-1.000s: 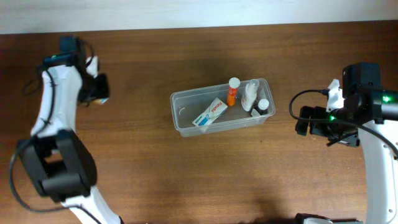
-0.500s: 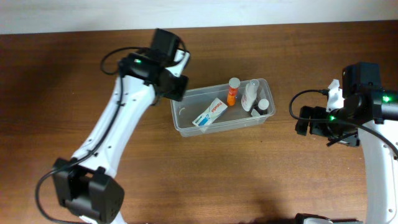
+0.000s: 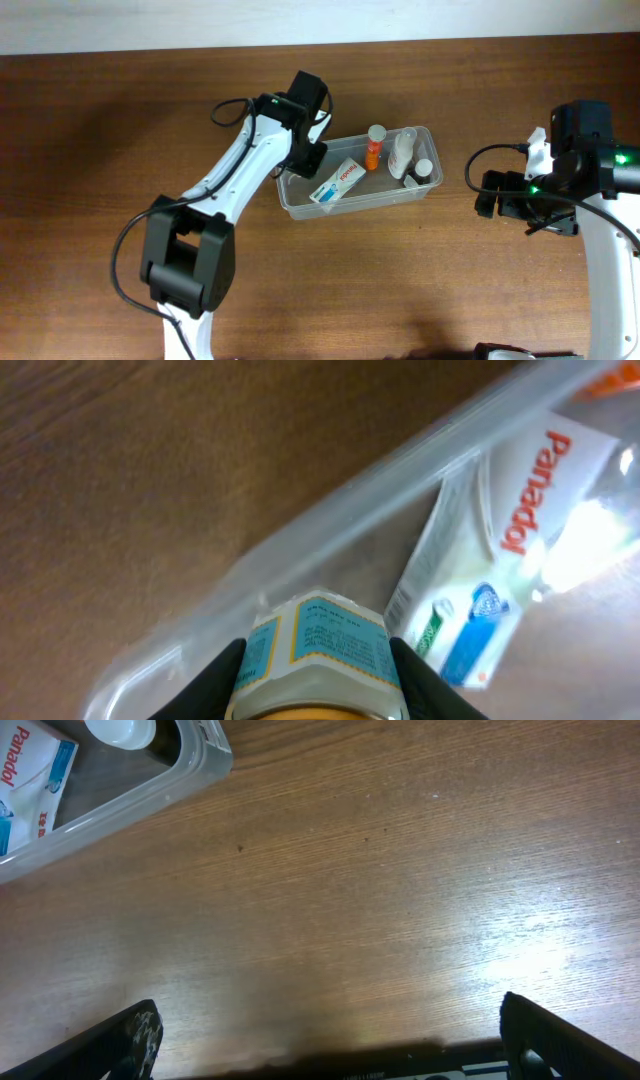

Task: Pack container
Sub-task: 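Lower the jar into the container's left end and release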

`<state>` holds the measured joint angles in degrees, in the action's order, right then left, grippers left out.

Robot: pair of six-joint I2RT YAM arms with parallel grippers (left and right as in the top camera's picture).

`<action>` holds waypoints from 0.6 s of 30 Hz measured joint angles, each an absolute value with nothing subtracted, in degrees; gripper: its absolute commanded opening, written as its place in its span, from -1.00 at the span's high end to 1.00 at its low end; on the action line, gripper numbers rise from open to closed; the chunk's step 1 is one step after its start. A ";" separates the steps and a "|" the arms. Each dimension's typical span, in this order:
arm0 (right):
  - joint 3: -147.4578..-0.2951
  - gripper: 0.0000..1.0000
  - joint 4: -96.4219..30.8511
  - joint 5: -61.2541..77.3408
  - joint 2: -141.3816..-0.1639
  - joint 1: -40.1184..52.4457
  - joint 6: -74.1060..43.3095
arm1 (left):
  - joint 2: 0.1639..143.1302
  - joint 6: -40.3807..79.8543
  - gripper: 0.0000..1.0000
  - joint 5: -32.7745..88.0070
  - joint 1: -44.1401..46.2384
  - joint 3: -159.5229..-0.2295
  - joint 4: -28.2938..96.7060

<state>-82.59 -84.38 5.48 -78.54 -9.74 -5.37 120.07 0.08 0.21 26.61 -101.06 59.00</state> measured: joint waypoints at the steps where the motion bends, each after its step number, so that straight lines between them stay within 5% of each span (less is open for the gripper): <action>1: -82.59 -1.00 -84.36 5.48 -78.54 -9.74 -5.34 | 120.68 0.10 0.31 0.19 26.61 -101.06 58.46; 18: -82.59 -0.99 -84.36 5.48 -78.54 -9.74 -5.30 | 124.95 0.25 -0.09 0.23 26.72 -101.06 57.63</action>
